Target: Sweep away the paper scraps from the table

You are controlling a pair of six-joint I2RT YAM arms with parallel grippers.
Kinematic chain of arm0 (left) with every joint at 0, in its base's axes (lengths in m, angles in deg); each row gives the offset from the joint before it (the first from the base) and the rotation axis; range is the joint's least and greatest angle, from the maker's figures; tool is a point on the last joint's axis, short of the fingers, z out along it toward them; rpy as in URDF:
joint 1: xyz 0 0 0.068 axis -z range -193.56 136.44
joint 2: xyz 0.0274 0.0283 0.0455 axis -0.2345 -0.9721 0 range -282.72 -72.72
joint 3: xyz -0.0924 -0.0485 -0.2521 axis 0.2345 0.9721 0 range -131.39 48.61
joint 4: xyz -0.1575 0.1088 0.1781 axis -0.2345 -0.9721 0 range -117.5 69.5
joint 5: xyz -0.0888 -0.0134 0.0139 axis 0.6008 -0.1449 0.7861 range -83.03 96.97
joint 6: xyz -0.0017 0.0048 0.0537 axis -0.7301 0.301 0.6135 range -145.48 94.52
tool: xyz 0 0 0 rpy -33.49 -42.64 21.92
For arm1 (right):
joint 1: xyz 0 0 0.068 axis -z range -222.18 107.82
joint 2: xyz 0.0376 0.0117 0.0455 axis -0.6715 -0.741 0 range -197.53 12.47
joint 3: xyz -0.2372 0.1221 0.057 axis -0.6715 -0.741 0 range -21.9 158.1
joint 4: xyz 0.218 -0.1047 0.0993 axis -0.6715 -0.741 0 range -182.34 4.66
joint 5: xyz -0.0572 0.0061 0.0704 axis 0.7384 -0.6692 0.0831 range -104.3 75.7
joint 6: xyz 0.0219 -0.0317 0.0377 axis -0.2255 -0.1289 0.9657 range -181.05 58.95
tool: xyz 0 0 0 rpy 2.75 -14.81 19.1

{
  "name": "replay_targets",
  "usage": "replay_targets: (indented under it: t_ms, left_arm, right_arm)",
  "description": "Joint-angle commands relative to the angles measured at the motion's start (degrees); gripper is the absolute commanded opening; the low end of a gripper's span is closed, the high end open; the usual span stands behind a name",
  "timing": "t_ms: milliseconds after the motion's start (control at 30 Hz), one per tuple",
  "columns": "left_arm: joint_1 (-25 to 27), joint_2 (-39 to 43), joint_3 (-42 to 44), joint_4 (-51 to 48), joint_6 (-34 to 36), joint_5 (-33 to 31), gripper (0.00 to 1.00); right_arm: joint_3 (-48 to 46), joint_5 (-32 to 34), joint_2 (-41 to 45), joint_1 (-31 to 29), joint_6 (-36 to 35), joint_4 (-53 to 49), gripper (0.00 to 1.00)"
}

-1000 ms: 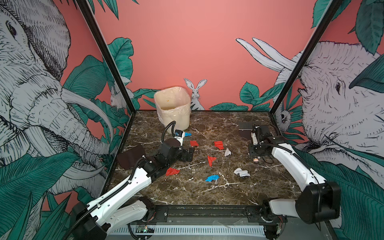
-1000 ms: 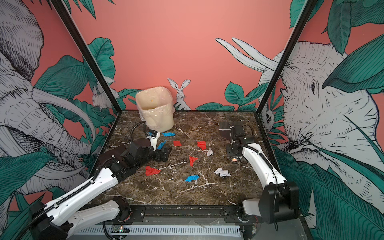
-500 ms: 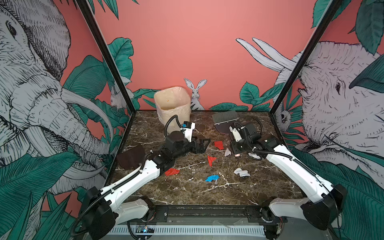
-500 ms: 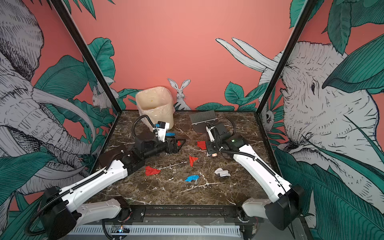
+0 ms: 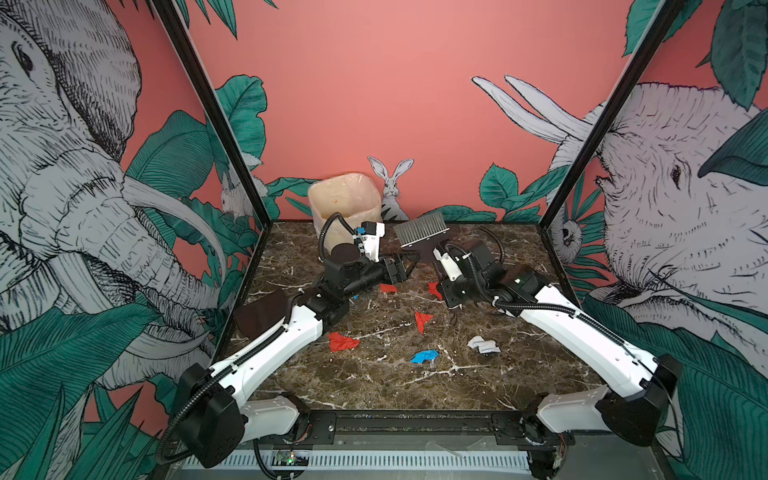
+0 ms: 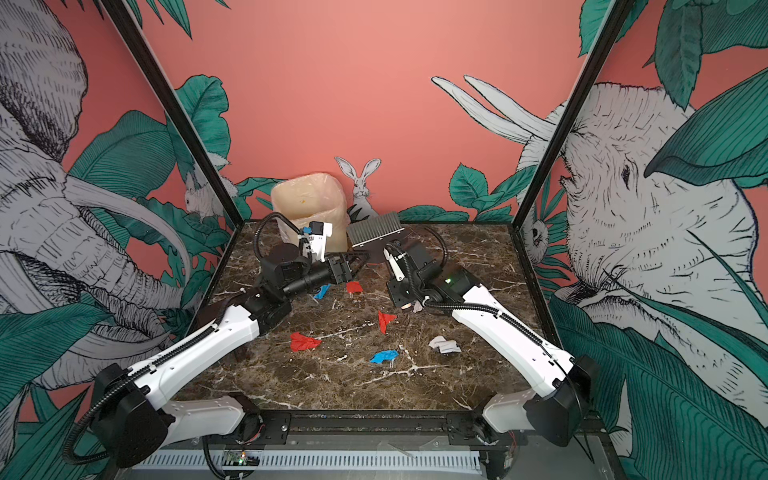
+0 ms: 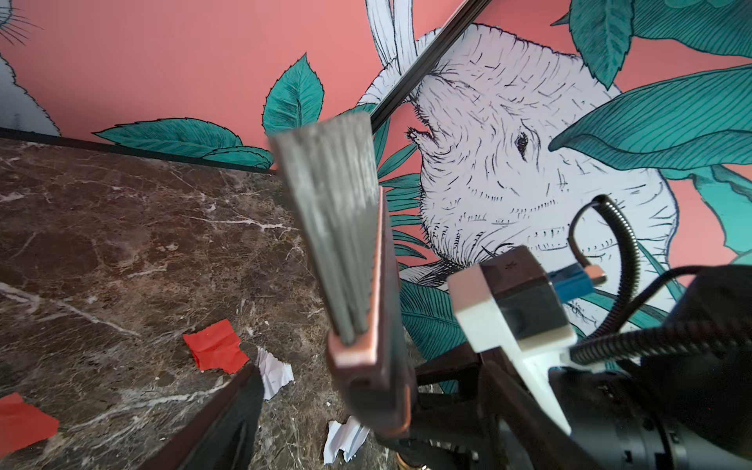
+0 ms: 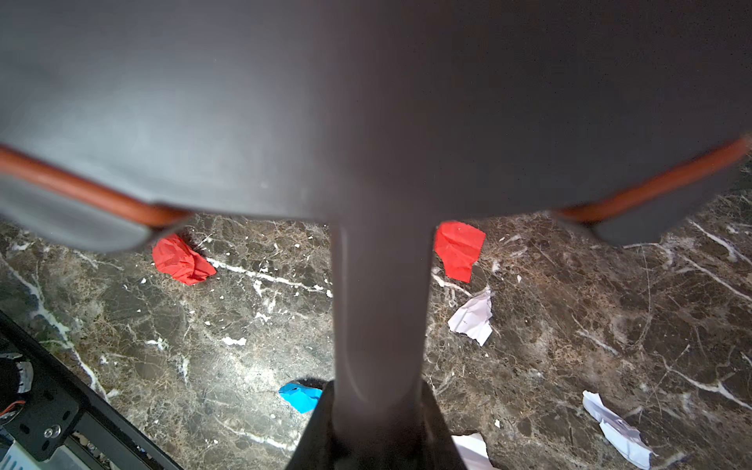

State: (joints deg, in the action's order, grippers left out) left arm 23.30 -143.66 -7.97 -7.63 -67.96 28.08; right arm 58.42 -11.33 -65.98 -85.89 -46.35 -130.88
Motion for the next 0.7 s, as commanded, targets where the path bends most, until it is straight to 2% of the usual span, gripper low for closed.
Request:
replay_targets:
  t_ms: [0,267,433,567,667]
  left_arm:
    - [-1.1,0.7,-1.7,-1.5,-1.1,1.6,0.80]
    - [-1.4,-1.6,-4.5,-4.3,-0.4,3.6,0.62]
    - [-1.3,-1.9,-3.8,-4.1,-1.0,2.8,0.38]
    - [-1.4,-2.2,-3.7,-3.6,-1.6,2.6,0.09]
    - [-1.3,-1.9,-3.4,-3.0,-2.5,1.6,0.02]
  right_arm:
    - [3.0,1.9,-0.8,-1.6,-1.4,-0.4,0.00]
    - [5.8,3.6,-2.4,-3.7,-3.9,-2.3,0.00]
    - [6.5,4.4,-3.2,-4.3,-5.4,-3.3,0.00]
    - [6.8,5.3,-3.3,-4.5,-6.2,-3.3,0.00]
    - [7.1,6.8,-2.9,-4.5,-6.9,-3.5,0.00]
